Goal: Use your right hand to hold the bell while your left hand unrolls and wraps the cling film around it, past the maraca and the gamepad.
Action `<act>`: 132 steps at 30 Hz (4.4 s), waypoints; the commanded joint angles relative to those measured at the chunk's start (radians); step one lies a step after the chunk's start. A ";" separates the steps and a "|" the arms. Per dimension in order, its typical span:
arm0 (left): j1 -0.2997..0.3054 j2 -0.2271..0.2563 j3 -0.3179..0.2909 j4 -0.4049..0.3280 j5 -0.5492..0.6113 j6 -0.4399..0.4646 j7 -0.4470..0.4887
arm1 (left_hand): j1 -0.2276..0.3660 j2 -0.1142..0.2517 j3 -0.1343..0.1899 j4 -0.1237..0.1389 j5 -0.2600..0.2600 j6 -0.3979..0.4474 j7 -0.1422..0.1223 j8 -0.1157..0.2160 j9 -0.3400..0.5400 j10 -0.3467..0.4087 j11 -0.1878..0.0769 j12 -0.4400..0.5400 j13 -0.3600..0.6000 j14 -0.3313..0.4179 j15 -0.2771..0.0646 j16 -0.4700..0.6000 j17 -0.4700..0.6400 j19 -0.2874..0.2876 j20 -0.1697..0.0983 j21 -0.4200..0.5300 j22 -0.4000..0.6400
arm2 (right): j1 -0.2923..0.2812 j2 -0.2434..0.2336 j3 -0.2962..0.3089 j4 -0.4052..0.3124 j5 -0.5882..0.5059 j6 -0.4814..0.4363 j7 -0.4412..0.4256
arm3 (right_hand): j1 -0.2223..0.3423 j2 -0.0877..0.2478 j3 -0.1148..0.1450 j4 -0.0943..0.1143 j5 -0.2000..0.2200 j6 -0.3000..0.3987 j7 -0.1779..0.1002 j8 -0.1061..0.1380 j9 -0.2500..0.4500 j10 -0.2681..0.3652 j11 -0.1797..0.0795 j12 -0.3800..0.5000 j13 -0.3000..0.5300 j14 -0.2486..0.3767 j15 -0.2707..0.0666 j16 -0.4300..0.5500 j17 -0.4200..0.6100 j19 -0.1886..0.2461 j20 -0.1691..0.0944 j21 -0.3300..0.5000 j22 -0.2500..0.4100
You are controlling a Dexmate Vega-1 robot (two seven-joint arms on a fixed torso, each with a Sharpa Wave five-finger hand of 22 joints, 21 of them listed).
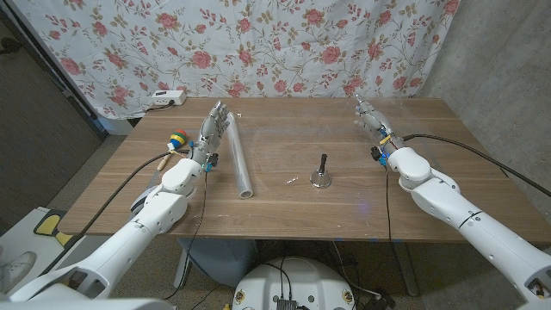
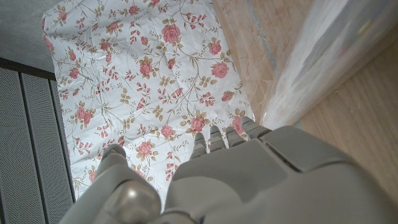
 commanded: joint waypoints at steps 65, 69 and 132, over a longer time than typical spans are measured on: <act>-0.082 -0.052 0.047 0.118 -0.002 -0.008 -0.065 | 0.011 0.008 -0.002 -0.005 0.003 0.030 -0.008 0.007 0.004 0.002 0.000 0.000 0.003 -0.009 -0.002 -0.004 0.005 -0.005 -0.004 0.005 0.004 | -0.152 -0.110 0.078 -0.139 -0.261 0.061 -0.083 | 0.169 0.106 0.112 -0.090 -0.062 0.342 -0.023 0.073 0.001 0.329 -0.051 0.060 0.014 0.342 -0.123 0.167 0.094 0.335 -0.136 0.120 0.041; -0.078 -0.049 0.042 0.111 -0.003 -0.011 -0.061 | 0.011 0.008 -0.002 -0.005 0.003 0.030 -0.007 0.007 0.004 0.002 -0.001 0.000 0.003 -0.010 -0.002 -0.004 0.005 -0.005 -0.003 0.005 0.004 | -0.166 -0.116 0.088 -0.156 -0.272 0.056 -0.094 | 0.169 0.105 0.114 -0.091 -0.064 0.352 -0.026 0.074 0.001 0.341 -0.050 0.064 0.016 0.342 -0.125 0.174 0.105 0.334 -0.132 0.124 0.045; -0.075 -0.053 0.054 0.102 -0.003 0.015 -0.056 | 0.012 0.011 -0.007 -0.006 0.003 0.031 -0.007 0.003 0.005 0.005 0.000 -0.002 0.003 -0.009 -0.001 -0.004 0.005 -0.007 -0.003 0.005 0.004 | -0.251 -0.215 0.098 -0.294 -0.619 0.012 -0.153 | 0.342 0.072 0.211 -0.156 -0.085 0.581 -0.059 0.057 0.006 0.648 -0.117 0.082 0.027 0.766 -0.277 0.511 0.411 0.560 -0.176 0.390 0.172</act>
